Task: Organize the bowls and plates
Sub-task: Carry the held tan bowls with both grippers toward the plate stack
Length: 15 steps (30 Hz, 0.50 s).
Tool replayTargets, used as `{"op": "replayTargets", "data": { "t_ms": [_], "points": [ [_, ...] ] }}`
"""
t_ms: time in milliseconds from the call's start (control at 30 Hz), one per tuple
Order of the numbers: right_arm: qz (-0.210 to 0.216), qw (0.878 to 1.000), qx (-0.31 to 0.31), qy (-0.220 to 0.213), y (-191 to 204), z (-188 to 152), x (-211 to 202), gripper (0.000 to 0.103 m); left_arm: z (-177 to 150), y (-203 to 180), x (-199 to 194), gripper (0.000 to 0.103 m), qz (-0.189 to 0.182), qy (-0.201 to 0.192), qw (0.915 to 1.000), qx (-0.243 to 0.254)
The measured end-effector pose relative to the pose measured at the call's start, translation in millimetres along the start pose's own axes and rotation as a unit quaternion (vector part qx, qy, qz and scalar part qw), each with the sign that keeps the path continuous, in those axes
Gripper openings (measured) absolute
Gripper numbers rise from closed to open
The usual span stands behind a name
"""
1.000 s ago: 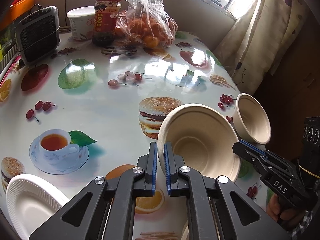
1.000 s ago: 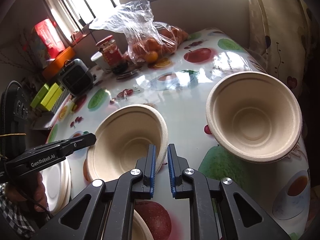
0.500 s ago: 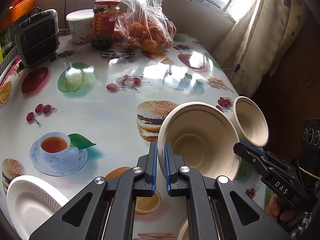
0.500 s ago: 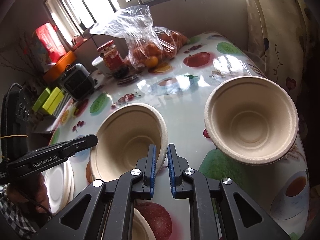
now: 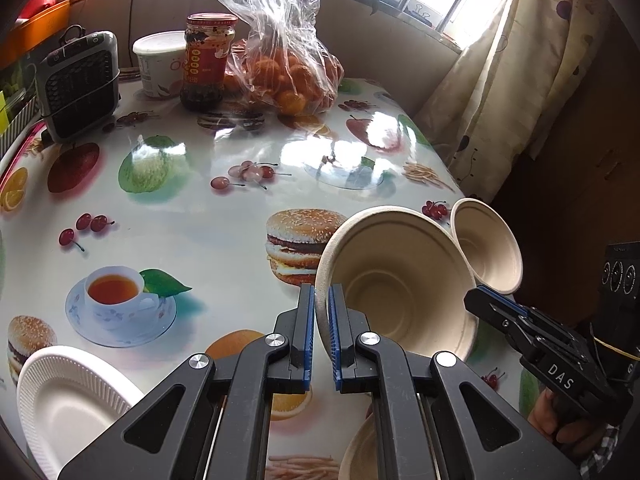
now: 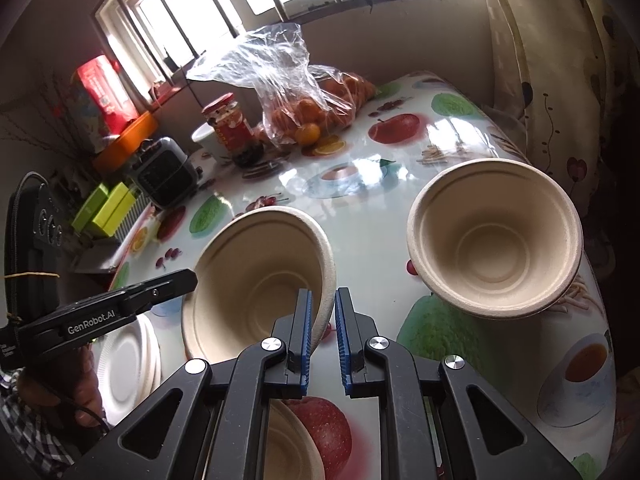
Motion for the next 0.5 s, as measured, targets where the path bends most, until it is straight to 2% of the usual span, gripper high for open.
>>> {"op": "replayTargets", "data": {
  "t_ms": [500],
  "points": [
    [-0.002, 1.0, 0.0, -0.027, 12, -15, -38, 0.012, -13, -13, -30, 0.007, -0.014, -0.023, 0.9995, 0.018]
  ]
}}
Point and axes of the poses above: each gripper's, at about its wrist camera, not at the fingertips, and x roughly the way its jaws point, y to its left, z to its top, the point moved 5 cm from there along x, roughly the way its jaws point, and after that the axes turned 9 degrees about y, right-handed, at the moved point
